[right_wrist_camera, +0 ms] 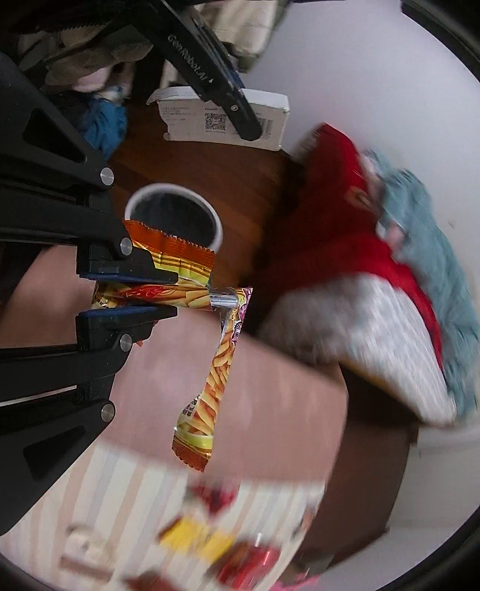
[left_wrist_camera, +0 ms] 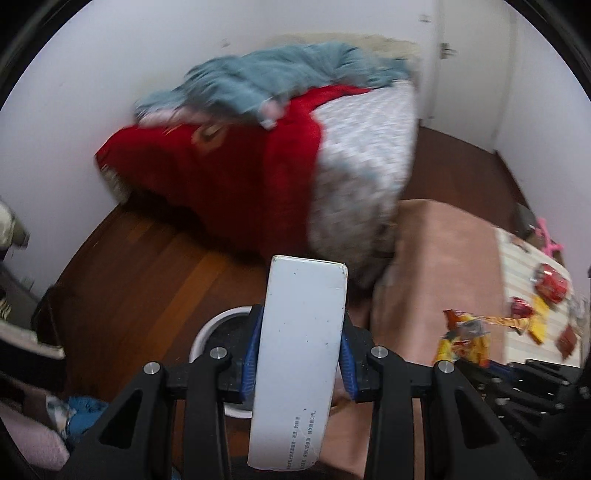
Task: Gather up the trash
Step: 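Carry the white box and fries bag to the bin and release both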
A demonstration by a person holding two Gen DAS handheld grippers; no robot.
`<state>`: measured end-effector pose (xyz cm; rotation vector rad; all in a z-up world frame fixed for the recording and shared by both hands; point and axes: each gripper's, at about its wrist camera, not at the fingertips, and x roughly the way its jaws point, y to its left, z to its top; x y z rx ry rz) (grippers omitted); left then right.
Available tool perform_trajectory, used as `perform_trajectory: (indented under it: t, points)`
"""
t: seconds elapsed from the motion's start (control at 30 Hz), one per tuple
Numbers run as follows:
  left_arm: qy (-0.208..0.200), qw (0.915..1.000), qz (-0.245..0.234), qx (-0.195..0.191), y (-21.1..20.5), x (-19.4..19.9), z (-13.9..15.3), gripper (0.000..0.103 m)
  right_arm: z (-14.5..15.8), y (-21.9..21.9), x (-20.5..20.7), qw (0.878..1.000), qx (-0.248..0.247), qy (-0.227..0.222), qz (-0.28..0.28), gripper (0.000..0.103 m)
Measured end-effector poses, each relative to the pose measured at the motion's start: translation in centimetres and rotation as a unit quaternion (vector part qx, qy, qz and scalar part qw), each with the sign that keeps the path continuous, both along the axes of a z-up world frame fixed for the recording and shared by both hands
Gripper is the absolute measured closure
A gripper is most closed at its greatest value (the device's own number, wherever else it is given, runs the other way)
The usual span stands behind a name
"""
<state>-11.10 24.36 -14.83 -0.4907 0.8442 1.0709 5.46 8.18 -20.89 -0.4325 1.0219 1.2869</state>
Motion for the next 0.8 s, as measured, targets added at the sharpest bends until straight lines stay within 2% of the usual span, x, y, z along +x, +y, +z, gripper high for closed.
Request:
perform_trajectory:
  t: [0.1, 0.2, 0.23, 0.33, 0.5, 0.6, 0.63, 0.7, 0.77, 0.8]
  points:
    - [0.010, 0.9994, 0.025, -0.022, 2.6, -2.6, -2.5, 0.070, -3.1, 5.2, -3.7, 0.999, -0.027, 0.002, 0.038, 0.092]
    - [-0.008, 0.9956, 0.046, -0.082, 5.7, -5.3, -5.8, 0.070, -6.3, 9.4, -6.3, 0.996, -0.058, 0.000, 0.064, 0.092]
    - [-0.026, 0.9908, 0.052, -0.123, 7.3, -6.5, -7.8, 0.070, -7.5, 10.5, -6.8, 0.995, -0.068, 0.000, 0.069, 0.092]
    - [-0.049, 0.9768, 0.070, -0.197, 10.5, -9.1, -12.2, 0.070, -11.9, 14.1, -8.5, 0.990, -0.108, 0.028, 0.083, 0.092]
    - [-0.051, 0.9584, 0.089, -0.266, 13.8, -11.3, -17.8, 0.069, -18.4, 18.4, -10.7, 0.980, -0.163, 0.058, 0.097, 0.092]
    - [-0.042, 0.9528, 0.092, -0.286, 14.8, -11.1, -19.7, 0.067, -21.4, 20.3, -12.0, 0.975, -0.185, 0.065, 0.102, 0.092]
    - [-0.045, 0.9507, 0.093, -0.293, 15.1, -11.2, -20.2, 0.064, -22.4, 20.8, -12.3, 0.973, -0.193, 0.067, 0.105, 0.092]
    - [-0.046, 0.9475, 0.105, -0.299, 15.4, -12.2, -20.9, 0.042, -24.0, 21.3, -12.4, 0.970, -0.206, 0.073, 0.104, 0.092]
    - [-0.051, 0.9460, 0.120, -0.297, 15.7, -13.4, -21.1, 0.033, -25.2, 21.8, -12.2, 0.968, -0.213, 0.079, 0.104, 0.091]
    - [-0.051, 0.9454, 0.129, -0.295, 15.7, -14.0, -21.1, 0.032, -25.7, 22.0, -12.3, 0.967, -0.217, 0.079, 0.104, 0.087]
